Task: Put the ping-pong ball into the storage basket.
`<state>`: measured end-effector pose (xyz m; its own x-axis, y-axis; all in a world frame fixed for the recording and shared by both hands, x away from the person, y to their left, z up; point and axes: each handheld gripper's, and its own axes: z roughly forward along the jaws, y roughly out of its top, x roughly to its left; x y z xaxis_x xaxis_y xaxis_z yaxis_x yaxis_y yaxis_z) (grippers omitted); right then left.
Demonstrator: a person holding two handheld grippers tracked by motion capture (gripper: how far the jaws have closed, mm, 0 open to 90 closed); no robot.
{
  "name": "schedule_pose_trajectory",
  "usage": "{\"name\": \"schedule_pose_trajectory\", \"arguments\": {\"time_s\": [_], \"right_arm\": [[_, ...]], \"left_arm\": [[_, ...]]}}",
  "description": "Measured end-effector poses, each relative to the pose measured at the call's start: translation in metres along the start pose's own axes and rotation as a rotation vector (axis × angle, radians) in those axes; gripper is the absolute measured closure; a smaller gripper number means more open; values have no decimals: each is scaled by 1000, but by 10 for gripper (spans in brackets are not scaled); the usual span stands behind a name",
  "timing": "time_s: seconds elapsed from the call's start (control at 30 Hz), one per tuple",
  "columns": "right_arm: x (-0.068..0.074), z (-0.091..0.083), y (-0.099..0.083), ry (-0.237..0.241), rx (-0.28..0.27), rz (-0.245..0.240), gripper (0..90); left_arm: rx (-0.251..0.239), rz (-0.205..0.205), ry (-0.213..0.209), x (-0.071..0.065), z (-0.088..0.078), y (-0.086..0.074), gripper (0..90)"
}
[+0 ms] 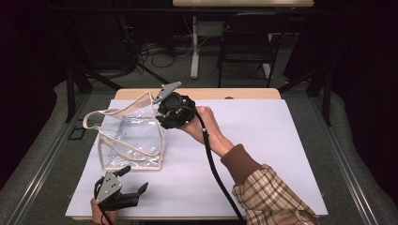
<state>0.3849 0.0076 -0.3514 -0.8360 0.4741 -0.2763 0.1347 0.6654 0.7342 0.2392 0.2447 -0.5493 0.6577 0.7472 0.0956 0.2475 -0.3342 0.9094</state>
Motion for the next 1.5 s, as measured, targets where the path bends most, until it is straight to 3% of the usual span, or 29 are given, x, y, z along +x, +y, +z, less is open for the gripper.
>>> {"name": "schedule_pose_trajectory", "arguments": {"time_s": [0.7, 1.5], "right_arm": [[11, 13, 11, 18, 3, -28, 510], [19, 30, 15, 32, -2, -14, 510]], "left_arm": [[-1, 1, -2, 0, 0, 0, 160], [1, 1, -1, 0, 0, 0, 160]]}}
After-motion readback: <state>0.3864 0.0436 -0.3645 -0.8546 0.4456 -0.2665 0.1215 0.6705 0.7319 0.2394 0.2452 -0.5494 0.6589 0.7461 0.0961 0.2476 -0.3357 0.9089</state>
